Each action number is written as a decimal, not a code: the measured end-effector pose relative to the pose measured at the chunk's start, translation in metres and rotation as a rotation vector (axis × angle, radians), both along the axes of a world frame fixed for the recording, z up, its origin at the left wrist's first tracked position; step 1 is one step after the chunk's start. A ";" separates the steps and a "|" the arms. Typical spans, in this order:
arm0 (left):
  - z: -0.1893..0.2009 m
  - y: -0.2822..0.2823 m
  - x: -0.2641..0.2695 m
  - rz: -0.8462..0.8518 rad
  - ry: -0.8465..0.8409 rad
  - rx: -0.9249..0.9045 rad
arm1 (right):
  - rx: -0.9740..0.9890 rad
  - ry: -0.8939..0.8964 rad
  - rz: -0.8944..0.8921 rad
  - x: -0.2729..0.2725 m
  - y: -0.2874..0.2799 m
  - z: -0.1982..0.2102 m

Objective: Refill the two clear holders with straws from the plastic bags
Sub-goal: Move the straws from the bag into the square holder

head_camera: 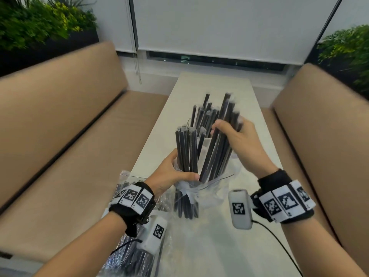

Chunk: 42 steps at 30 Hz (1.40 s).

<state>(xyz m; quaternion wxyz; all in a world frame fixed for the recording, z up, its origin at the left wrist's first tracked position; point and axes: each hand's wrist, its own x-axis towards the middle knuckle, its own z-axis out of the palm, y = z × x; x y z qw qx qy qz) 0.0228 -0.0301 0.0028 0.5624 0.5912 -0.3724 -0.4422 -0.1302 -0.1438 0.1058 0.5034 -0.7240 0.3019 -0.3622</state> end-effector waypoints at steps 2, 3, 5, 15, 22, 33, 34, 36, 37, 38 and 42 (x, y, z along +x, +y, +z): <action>0.002 0.002 0.005 0.011 -0.008 -0.001 | 0.069 -0.087 0.023 0.003 -0.006 0.019; 0.003 0.003 0.007 0.017 -0.014 -0.003 | 0.102 -0.127 0.037 0.004 -0.008 0.029; 0.005 0.005 0.013 0.025 -0.026 -0.010 | 0.126 -0.170 0.057 0.008 -0.012 0.047; 0.003 0.029 0.037 0.039 0.061 0.008 | 0.031 -0.456 -0.089 0.049 -0.066 0.131; 0.001 0.049 0.048 0.095 0.168 -0.010 | -0.163 -0.235 -0.169 0.107 -0.079 0.037; -0.001 0.051 0.054 0.101 0.224 -0.029 | -0.344 -0.037 -0.259 0.105 -0.094 0.006; 0.000 0.049 0.054 0.091 0.223 -0.030 | -0.409 0.025 -0.248 0.105 -0.098 0.012; 0.001 0.045 0.054 0.076 0.213 -0.026 | -0.524 0.169 -0.190 0.106 -0.103 0.016; 0.001 0.044 0.054 0.073 0.208 -0.023 | -0.550 0.246 -0.151 0.107 -0.103 0.015; 0.002 0.042 0.053 0.071 0.202 -0.020 | -0.556 0.329 -0.100 0.109 -0.102 0.011; 0.002 0.037 0.052 0.056 0.181 -0.011 | -0.572 0.675 0.158 0.112 -0.098 -0.011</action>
